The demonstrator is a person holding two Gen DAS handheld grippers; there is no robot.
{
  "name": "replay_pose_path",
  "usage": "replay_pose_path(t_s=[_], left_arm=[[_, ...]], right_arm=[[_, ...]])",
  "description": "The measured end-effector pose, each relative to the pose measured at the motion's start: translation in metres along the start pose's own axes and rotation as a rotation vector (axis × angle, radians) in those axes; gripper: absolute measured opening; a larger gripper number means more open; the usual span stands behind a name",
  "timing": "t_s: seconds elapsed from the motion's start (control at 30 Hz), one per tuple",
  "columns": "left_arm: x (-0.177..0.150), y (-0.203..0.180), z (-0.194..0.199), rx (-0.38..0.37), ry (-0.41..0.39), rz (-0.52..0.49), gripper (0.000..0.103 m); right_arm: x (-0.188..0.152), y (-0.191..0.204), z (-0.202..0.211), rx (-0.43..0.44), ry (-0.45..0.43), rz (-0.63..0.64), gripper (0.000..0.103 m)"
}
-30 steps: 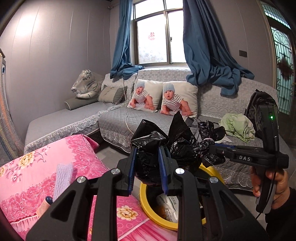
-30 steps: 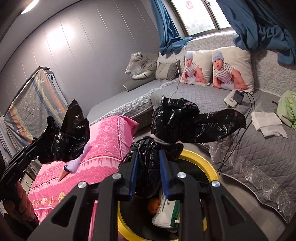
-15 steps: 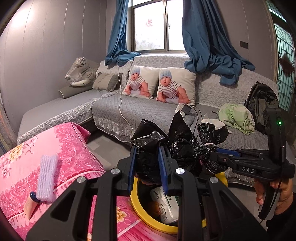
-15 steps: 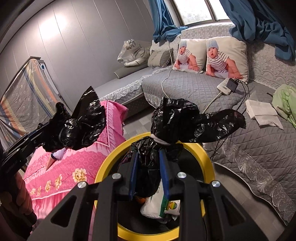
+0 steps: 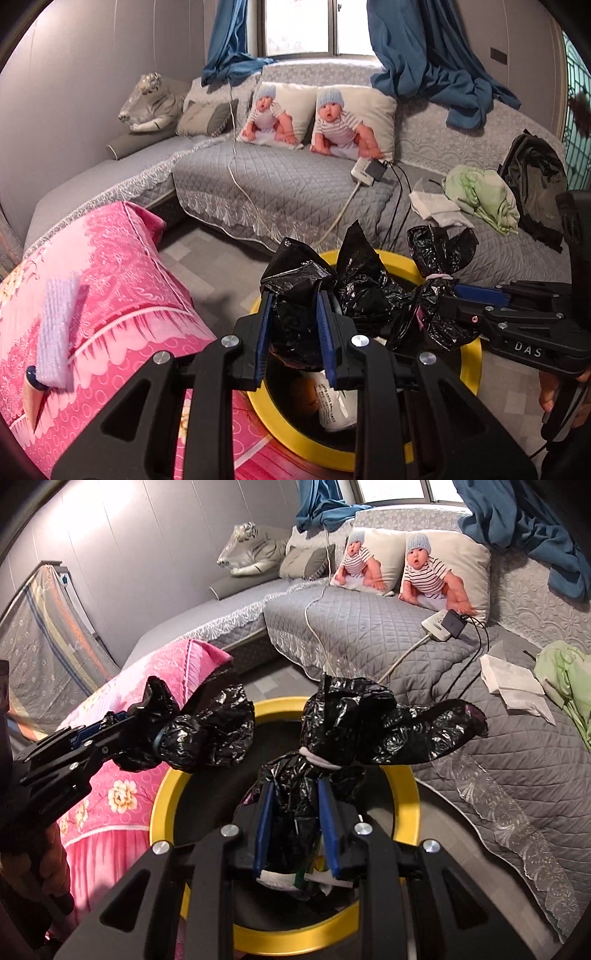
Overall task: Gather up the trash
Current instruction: 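Carry both black bags over the yellow bin and open both tools, then reach the left tool to the peach lotion tube and close on it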
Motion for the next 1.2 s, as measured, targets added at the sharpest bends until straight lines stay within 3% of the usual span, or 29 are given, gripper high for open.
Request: replay_pose_path(t_s=[0.03,0.07,0.1,0.17,0.27,0.47,0.77,0.93,1.07,1.2], left_arm=[[-0.002,0.001,-0.002,-0.003,0.006,0.005,0.039],[-0.003,0.003,-0.002,-0.002,0.007,0.014,0.062],[-0.004,0.007,0.0,0.006,-0.002,0.029,0.071],[-0.004,0.016,0.006,0.016,-0.022,0.047,0.077],[-0.004,0.028,0.014,0.04,-0.042,0.065,0.087],[-0.006,0.068,0.051,0.096,-0.161,0.09,0.091],[-0.03,0.177,0.115,0.313,-0.28,-0.013,0.092],[-0.051,0.236,0.134,0.231,-0.266,-0.078,0.092],[-0.07,0.259,0.124,0.138,-0.168,-0.167,0.092],[-0.082,0.281,0.104,0.085,-0.093,-0.141,0.092]], right_arm=[[-0.001,-0.001,0.0,-0.008,0.004,-0.001,0.027],[-0.002,-0.002,0.0,-0.014,0.005,-0.004,0.036],[-0.002,-0.004,0.0,-0.02,0.004,-0.006,0.051],[-0.002,-0.008,0.004,-0.037,-0.013,-0.018,0.061],[0.0,-0.012,0.008,-0.038,-0.023,-0.033,0.064],[0.006,0.003,0.012,0.037,-0.038,-0.044,0.068],[0.022,0.064,0.003,0.112,-0.034,0.062,0.07],[0.029,0.095,-0.012,0.161,-0.008,0.078,0.071],[0.034,0.117,-0.025,0.203,0.01,0.078,0.071],[0.038,0.141,-0.037,0.215,0.028,0.107,0.071]])
Point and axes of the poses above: each gripper's, at about its wrist camera, not at the fingertips, and z roughly against the way its jaws point, y to its left, x to its top, the point moved 7 cm from there along -z, roughly the way its jaws point, and after that the axes turned 3 degrees about z, right-handed, at the moved point
